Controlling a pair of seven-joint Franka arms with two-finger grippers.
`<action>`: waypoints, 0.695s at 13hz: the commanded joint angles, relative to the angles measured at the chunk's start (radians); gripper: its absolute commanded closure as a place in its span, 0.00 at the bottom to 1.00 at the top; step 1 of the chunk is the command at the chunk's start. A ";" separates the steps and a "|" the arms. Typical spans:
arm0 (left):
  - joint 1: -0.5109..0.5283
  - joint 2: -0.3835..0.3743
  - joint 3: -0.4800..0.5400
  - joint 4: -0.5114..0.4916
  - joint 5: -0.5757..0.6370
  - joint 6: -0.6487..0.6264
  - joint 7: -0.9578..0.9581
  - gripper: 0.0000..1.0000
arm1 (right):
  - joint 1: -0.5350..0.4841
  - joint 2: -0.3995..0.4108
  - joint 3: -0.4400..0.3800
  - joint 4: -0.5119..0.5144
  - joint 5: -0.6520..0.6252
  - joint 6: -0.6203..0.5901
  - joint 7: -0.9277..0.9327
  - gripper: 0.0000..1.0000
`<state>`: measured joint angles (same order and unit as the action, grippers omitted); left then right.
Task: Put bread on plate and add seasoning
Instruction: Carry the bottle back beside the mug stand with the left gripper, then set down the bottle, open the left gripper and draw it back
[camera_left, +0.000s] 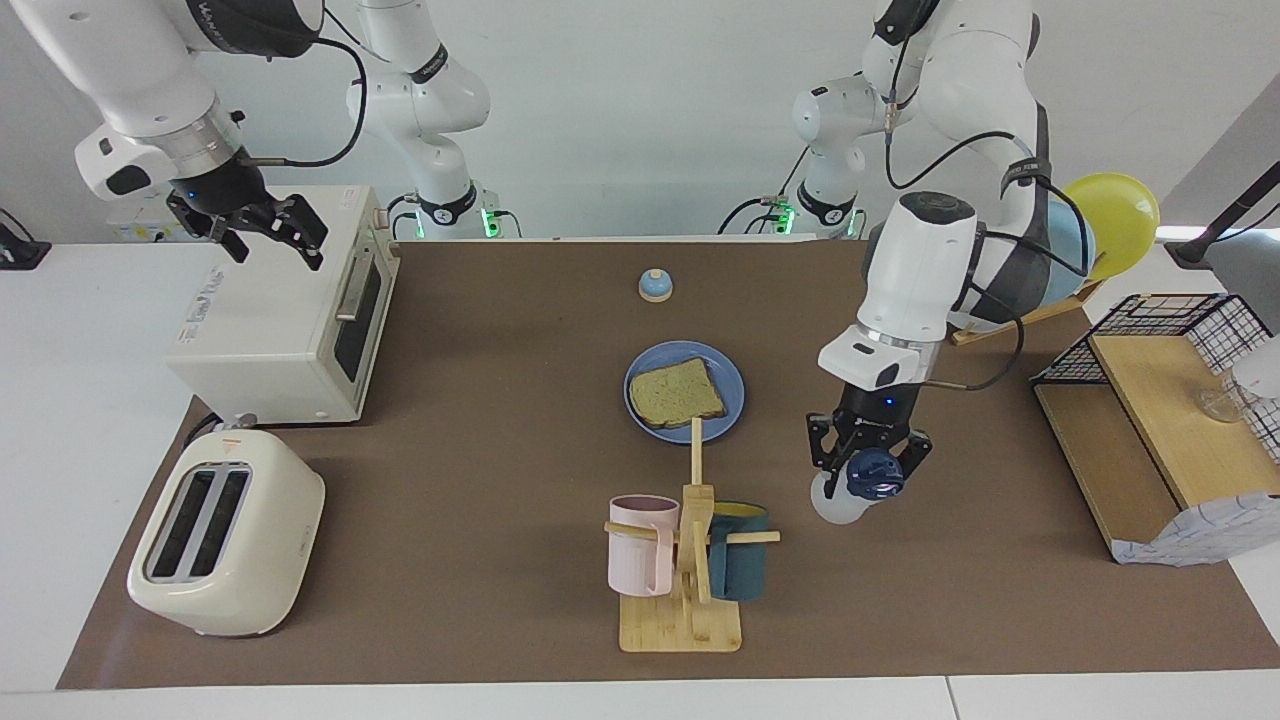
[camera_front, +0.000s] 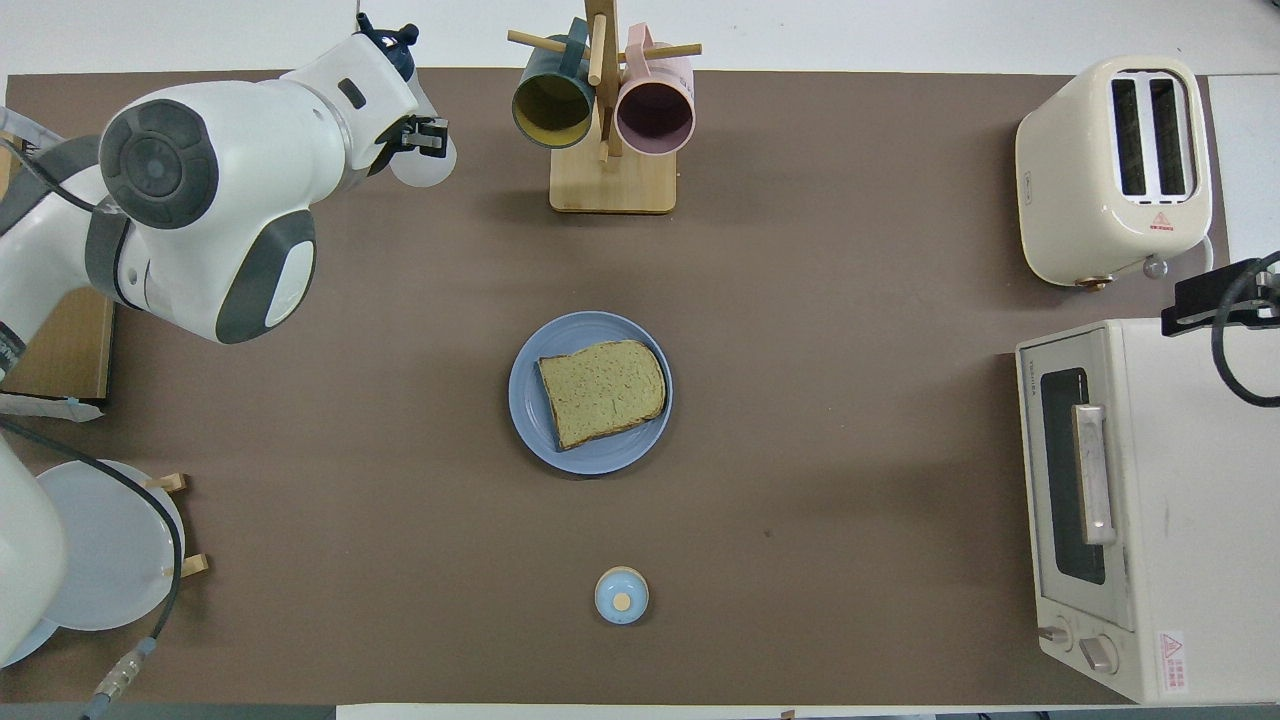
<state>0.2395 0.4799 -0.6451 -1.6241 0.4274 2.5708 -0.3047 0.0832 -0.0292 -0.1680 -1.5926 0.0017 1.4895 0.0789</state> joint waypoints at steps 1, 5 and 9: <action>0.006 0.080 0.013 -0.003 -0.003 0.126 -0.013 1.00 | -0.008 -0.021 0.004 -0.026 -0.003 0.014 -0.004 0.00; -0.039 0.192 0.123 0.056 0.192 0.190 -0.020 1.00 | -0.008 -0.021 0.004 -0.026 -0.003 0.014 -0.004 0.00; -0.045 0.227 0.177 0.041 0.212 0.343 -0.022 1.00 | -0.008 -0.021 0.004 -0.026 -0.003 0.014 -0.004 0.00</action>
<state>0.2230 0.6993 -0.5152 -1.5985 0.6153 2.8579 -0.3116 0.0832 -0.0292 -0.1680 -1.5926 0.0017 1.4895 0.0789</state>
